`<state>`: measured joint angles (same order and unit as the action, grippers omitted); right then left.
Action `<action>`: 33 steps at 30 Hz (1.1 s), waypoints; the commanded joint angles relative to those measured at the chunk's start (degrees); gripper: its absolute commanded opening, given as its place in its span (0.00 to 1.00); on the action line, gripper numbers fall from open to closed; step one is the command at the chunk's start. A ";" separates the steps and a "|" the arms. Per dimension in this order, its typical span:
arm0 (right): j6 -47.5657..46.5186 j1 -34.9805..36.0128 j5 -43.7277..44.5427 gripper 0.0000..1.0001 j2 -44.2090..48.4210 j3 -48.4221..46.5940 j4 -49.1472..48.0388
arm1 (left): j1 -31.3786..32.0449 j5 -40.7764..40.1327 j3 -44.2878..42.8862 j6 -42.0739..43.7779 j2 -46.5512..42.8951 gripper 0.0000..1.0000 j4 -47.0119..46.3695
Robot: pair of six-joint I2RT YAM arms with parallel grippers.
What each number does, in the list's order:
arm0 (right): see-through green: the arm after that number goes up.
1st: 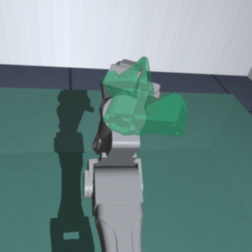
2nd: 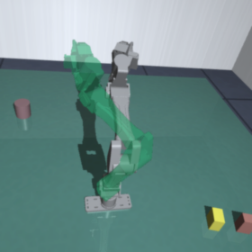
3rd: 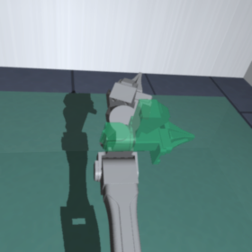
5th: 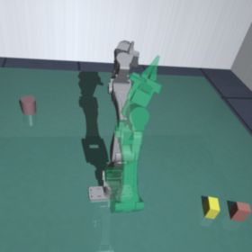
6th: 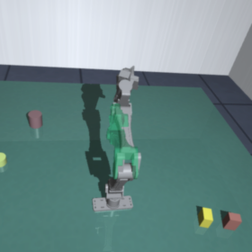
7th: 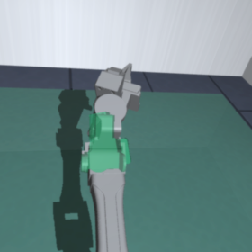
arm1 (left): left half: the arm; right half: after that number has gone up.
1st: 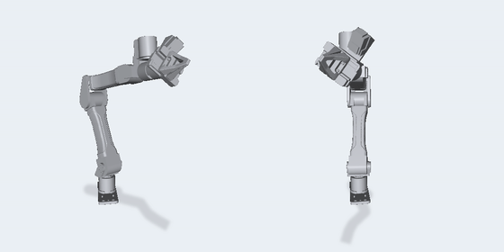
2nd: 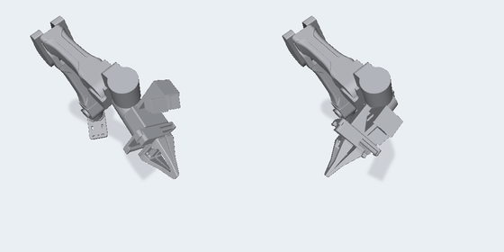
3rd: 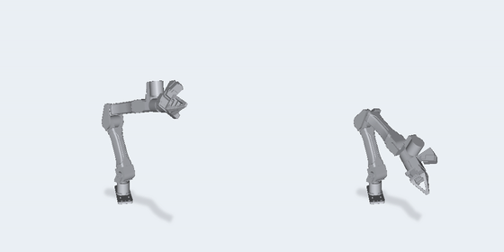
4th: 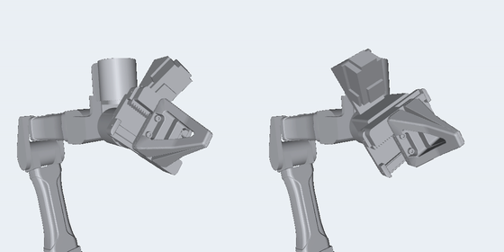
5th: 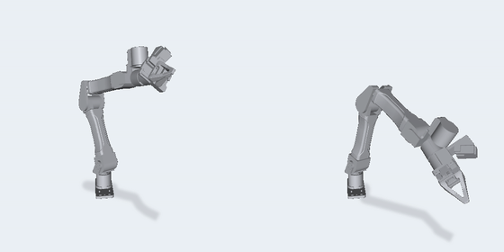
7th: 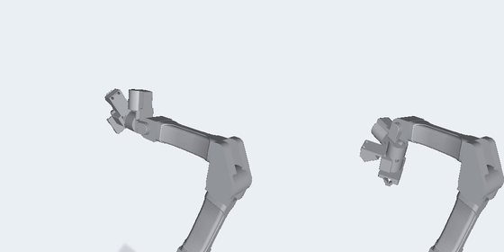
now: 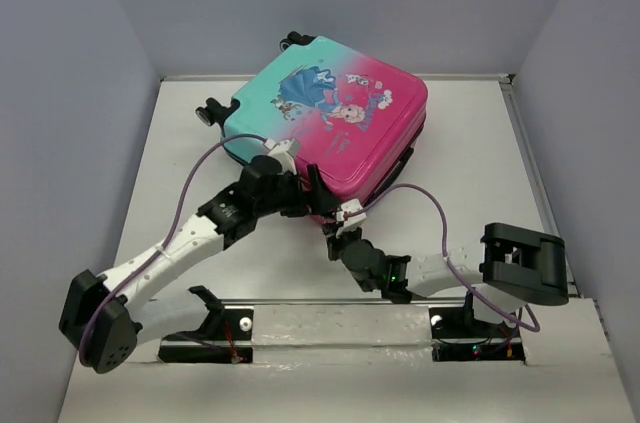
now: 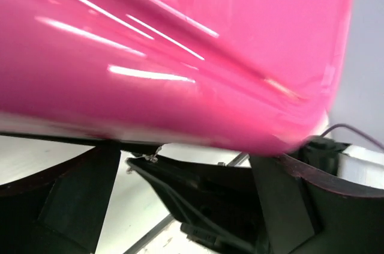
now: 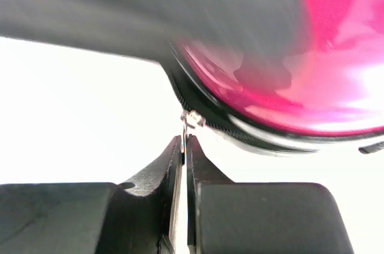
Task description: Pack the luggage
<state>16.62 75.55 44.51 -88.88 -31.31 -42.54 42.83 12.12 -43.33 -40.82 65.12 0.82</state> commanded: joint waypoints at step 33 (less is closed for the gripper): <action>6.32 2.76 -9.62 0.07 3.71 0.29 -3.08 | -48.02 16.89 -15.73 -9.26 22.06 0.87 -24.62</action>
<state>21.26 76.47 39.97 -86.17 -29.08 -43.68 -8.56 28.03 -59.07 -45.45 86.74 -15.73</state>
